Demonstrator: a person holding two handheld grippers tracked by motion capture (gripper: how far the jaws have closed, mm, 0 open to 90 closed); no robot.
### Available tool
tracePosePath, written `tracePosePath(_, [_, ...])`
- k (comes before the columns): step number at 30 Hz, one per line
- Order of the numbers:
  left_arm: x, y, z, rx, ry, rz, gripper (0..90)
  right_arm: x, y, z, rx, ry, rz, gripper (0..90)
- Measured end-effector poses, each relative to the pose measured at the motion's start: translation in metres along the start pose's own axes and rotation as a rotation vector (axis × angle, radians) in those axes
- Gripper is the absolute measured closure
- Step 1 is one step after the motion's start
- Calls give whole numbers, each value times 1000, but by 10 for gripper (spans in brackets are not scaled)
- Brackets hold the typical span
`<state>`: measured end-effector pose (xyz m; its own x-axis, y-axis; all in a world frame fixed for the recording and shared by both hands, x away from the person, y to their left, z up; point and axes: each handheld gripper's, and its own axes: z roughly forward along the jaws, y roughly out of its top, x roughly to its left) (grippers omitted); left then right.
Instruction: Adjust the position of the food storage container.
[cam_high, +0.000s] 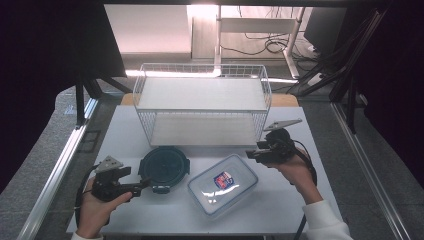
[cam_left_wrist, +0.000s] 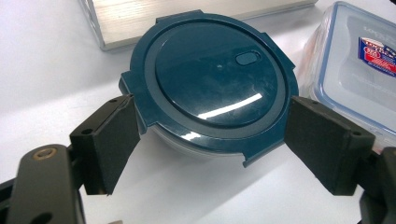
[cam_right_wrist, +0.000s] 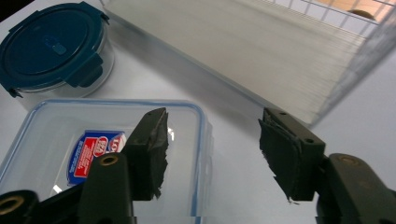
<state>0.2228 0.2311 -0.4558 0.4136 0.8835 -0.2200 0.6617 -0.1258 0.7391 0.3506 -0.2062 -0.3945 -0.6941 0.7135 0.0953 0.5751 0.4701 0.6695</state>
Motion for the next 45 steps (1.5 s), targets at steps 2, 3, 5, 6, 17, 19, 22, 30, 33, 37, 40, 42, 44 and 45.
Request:
tracePosePath(2, [2,0,-1,-2,1,-3,180,2,4,4,5,3,-12,455])
tracePosePath(3, [2,0,-2,-4,0,-6,180,4,6,7,11,4,-15,468])
tracePosePath(5, [2,0,-3,-8,1,-6,180,6,10,11,17,7,-29,495])
tracePosePath(6, [2,0,-3,-9,1,-5,180,8,12,13,23,9,-37,509])
tracePosePath(17, [1,-1,-1,4,2,6,180,12,31,41,102,27,-96,734])
tracePosePath(19, [-1,-1,-3,-2,1,5,180,13,34,46,115,28,-112,798])
tracePosePath(22, [-2,0,-4,-6,0,12,180,16,38,55,139,23,-141,866])
tracePosePath(30, [-2,0,-2,3,-1,17,180,32,54,87,227,-17,-234,884])
tracePosePath(33, [-2,-1,-3,0,2,15,180,36,54,99,244,-8,-247,884])
tracePosePath(37, [-1,-1,-3,1,3,17,181,40,52,114,279,-5,-259,884])
tracePosePath(40, [-2,-1,-3,3,2,17,181,43,49,124,326,-28,-287,884])
tracePosePath(42, [-2,0,-2,2,4,19,184,43,48,127,347,-36,-295,884])
tracePosePath(44, [-3,0,-2,2,4,21,184,42,47,129,363,-38,-297,885])
tracePosePath(45, [-3,0,-2,3,4,22,184,41,46,130,373,-34,-296,884])
